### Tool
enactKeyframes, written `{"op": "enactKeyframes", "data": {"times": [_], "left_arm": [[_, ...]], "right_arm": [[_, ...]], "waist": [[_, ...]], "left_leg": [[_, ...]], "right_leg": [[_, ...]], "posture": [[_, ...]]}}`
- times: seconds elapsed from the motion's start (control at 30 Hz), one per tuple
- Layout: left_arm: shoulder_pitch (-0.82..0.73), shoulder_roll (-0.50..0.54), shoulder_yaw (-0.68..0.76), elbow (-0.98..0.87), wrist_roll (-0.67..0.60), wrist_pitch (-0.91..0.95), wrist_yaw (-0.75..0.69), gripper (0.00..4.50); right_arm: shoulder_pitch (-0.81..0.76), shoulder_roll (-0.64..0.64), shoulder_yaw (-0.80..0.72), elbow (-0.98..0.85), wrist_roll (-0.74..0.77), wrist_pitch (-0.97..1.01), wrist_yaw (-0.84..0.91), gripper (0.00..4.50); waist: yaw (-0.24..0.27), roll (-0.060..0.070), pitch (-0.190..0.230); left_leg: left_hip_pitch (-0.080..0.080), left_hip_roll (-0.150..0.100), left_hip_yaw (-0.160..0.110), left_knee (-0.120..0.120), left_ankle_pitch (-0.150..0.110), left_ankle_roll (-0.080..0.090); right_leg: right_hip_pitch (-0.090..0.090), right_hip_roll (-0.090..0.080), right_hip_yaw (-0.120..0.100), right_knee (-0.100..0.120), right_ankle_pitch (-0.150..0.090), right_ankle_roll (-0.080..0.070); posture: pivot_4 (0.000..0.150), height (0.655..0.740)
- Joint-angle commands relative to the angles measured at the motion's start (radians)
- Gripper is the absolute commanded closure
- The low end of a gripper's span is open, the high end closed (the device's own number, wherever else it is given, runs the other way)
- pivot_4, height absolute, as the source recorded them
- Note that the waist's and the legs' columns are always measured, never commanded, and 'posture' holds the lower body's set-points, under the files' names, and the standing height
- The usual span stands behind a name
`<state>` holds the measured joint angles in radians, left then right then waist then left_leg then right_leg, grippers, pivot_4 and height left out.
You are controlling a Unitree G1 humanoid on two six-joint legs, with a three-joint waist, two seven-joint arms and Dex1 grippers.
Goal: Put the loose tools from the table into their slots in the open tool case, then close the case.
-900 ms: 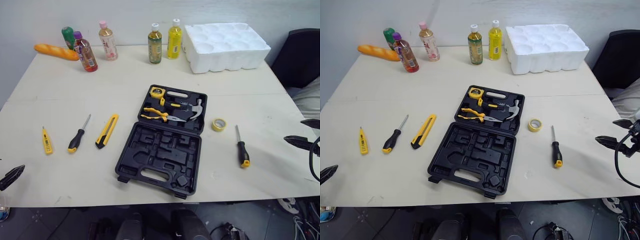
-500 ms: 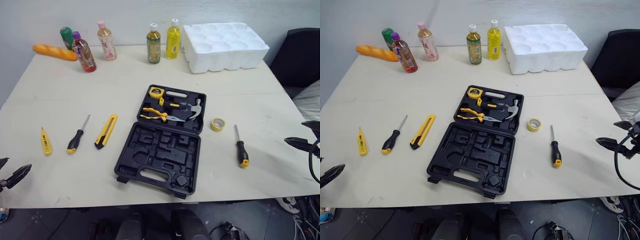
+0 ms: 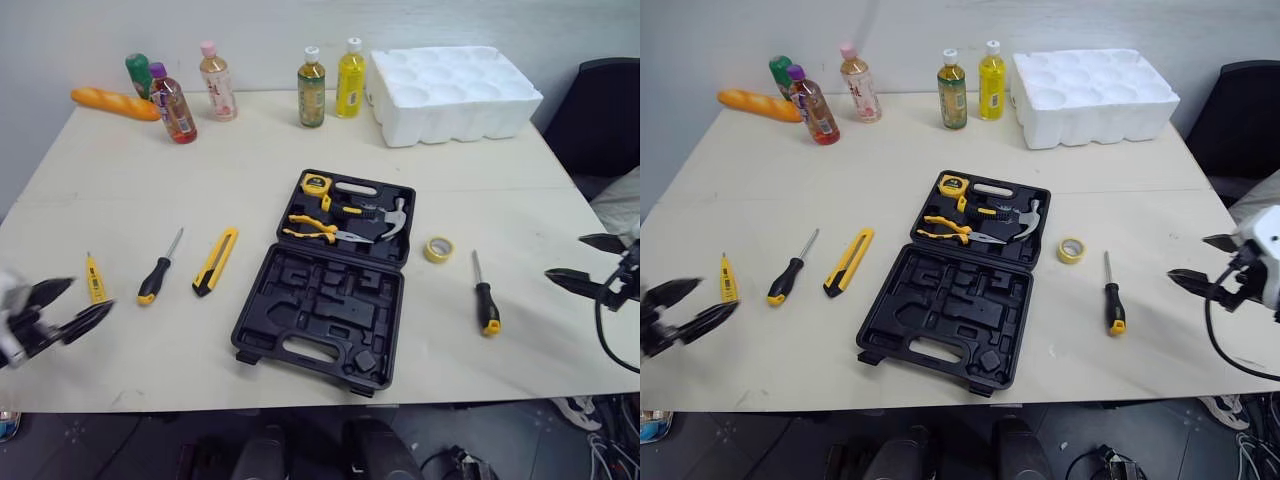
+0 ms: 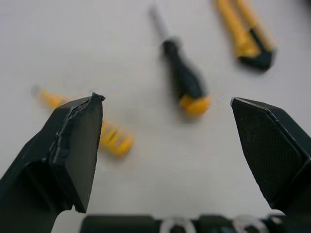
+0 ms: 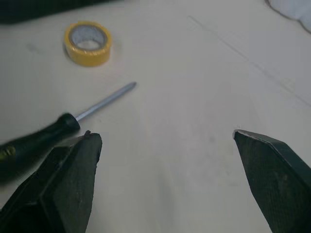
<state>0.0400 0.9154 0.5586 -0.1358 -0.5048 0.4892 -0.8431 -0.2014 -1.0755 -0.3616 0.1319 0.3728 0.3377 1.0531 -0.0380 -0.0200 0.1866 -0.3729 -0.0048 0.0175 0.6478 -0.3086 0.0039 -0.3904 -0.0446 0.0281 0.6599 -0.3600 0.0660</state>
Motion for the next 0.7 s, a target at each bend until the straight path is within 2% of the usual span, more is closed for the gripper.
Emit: {"op": "enactKeyframes", "data": {"times": [0.03,0.17,0.33,0.43,0.5,0.53,0.57,0.6,0.67,0.7], "left_arm": [[-0.117,0.025,-0.132,-0.099,0.009,0.094,0.059,0.08],[-0.383,-0.029,-0.378,-0.032,0.09,0.144,0.092,0.08],[-0.595,-0.097,-0.584,0.181,0.238,0.078,0.072,0.08],[-0.71,-0.17,-0.671,0.355,0.318,0.01,0.073,0.88],[-0.755,-0.204,-0.71,0.443,0.362,-0.046,0.057,1.78],[-0.771,-0.218,-0.719,0.477,0.375,-0.065,0.052,2.31],[-0.782,-0.229,-0.722,0.502,0.383,-0.078,0.048,2.61],[-0.796,-0.242,-0.728,0.533,0.396,-0.104,0.045,3.08],[-0.819,-0.264,-0.736,0.582,0.417,-0.143,0.038,3.93],[-0.832,-0.28,-0.736,0.607,0.422,-0.155,0.035,4.39]], "right_arm": [[-0.007,0.029,0.003,-0.18,0.044,0.108,-0.065,0.0],[-0.063,0.104,0.116,-0.323,0.032,0.24,-0.176,0.0],[-0.118,0.165,0.231,-0.357,-0.022,0.303,-0.252,0.0],[-0.143,0.198,0.287,-0.352,-0.051,0.304,-0.279,0.0],[-0.151,0.213,0.318,-0.352,-0.068,0.308,-0.289,0.52],[-0.153,0.216,0.33,-0.352,-0.075,0.309,-0.291,0.91],[-0.154,0.217,0.337,-0.352,-0.08,0.311,-0.291,1.21],[-0.151,0.218,0.348,-0.351,-0.09,0.309,-0.29,1.83],[-0.144,0.217,0.364,-0.347,-0.107,0.302,-0.29,2.67],[-0.14,0.216,0.382,-0.343,-0.126,0.283,-0.288,3.23]], "waist": [[0.005,0.0,0.0],[0.006,0.0,0.0],[0.009,0.0,0.0],[0.011,0.0,0.0],[0.012,0.0,0.0],[0.012,-0.001,0.0],[0.011,-0.001,0.0],[0.01,0.0,0.0],[0.01,0.0,0.0],[0.011,-0.001,0.0]], "left_leg": [[0.0,0.0,0.0,0.0,0.0,0.0],[-0.002,0.001,0.001,0.0,0.001,-0.002],[-0.003,0.0,0.002,0.003,0.002,-0.002],[-0.004,0.0,0.002,0.004,0.004,-0.005],[-0.006,0.0,0.002,0.007,0.004,-0.005],[-0.007,0.0,0.002,0.008,0.004,-0.005],[-0.009,0.0,0.002,0.01,0.004,-0.004],[-0.012,0.0,0.001,0.013,0.004,-0.004],[-0.016,0.0,0.001,0.015,0.004,-0.004],[-0.019,0.0,0.002,0.017,0.004,-0.004]], "right_leg": [[0.0,0.0,0.0,0.0,0.0,0.0],[-0.002,0.003,0.002,0.001,0.0,0.0],[-0.003,0.003,0.002,0.003,0.0,0.001],[-0.004,0.004,0.002,0.003,0.0,0.001],[-0.005,0.004,0.002,0.003,0.0,0.001],[-0.005,0.004,0.002,0.004,0.001,0.001],[-0.006,0.004,0.002,0.004,0.001,0.001],[-0.008,0.004,0.002,0.005,0.001,0.002],[-0.012,0.004,0.002,0.009,0.002,0.003],[-0.015,0.004,0.002,0.011,0.002,0.003]], "posture": [[0.15,0.74],[0.15,0.74],[0.15,0.74],[0.15,0.74],[0.15,0.74],[0.15,0.74],[0.15,0.74],[0.15,0.74],[0.15,0.74],[0.15,0.74]]}}
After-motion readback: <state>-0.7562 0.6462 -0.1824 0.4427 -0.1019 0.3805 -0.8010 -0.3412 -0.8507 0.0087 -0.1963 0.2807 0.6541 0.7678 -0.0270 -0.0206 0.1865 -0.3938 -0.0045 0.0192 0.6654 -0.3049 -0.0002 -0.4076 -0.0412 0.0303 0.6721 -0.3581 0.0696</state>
